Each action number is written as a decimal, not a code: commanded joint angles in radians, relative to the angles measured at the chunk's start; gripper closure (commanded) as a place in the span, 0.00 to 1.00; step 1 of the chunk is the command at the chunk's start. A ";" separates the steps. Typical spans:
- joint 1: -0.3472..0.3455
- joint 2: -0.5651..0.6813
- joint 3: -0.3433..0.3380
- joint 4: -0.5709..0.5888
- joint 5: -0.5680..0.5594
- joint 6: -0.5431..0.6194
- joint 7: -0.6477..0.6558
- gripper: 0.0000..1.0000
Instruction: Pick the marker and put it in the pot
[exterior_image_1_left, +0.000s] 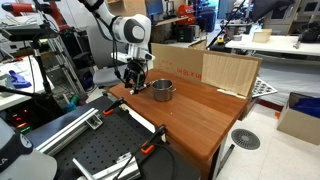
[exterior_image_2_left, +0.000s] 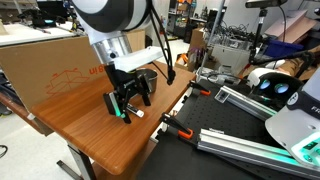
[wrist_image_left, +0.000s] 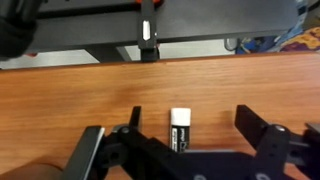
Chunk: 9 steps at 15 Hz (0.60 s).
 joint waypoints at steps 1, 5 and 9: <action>0.045 0.062 -0.037 0.069 -0.051 -0.040 0.073 0.25; 0.057 0.084 -0.043 0.108 -0.075 -0.089 0.097 0.49; 0.053 0.091 -0.044 0.132 -0.091 -0.135 0.093 0.80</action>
